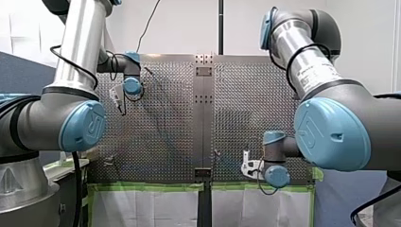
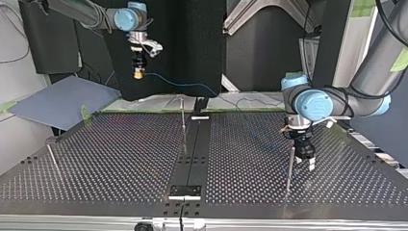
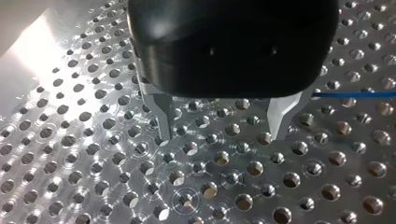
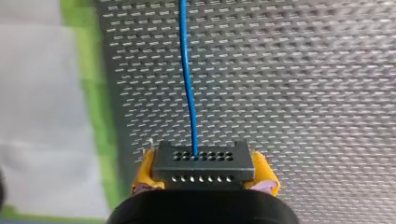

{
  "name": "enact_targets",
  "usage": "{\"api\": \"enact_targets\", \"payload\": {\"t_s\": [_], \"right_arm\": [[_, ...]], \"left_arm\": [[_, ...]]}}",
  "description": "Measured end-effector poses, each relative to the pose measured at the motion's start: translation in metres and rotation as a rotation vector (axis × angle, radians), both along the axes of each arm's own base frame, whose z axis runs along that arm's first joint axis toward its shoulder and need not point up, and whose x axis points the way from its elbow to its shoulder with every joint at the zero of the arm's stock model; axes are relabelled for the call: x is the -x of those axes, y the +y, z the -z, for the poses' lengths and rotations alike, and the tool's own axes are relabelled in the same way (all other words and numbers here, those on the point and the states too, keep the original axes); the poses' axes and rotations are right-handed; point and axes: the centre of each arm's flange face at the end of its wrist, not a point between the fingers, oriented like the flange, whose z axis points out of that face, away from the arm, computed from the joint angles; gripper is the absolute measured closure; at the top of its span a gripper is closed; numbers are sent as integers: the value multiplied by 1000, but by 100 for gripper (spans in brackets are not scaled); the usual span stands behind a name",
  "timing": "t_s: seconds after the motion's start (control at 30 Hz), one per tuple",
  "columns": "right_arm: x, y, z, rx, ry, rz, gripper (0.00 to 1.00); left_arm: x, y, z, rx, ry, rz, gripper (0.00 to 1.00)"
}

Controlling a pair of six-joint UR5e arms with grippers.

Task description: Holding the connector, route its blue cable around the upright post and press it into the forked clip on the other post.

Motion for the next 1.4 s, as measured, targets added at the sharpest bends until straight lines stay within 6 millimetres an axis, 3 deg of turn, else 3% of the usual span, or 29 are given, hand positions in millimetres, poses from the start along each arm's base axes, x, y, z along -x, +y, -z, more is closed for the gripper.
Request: {"api": "enact_targets", "payload": {"t_s": [0.3, 0.8, 1.4], "right_arm": [[-5, -15, -37, 88, -36, -10, 98], [-3, -3, 6, 54, -20, -16, 98], [-1, -5, 12, 39, -18, -13, 98]], "left_arm": [[0, 0, 0, 0, 0, -2, 1], [0, 2, 0, 0, 1, -6, 1], [0, 4, 2, 25, 11, 12, 1]]}}
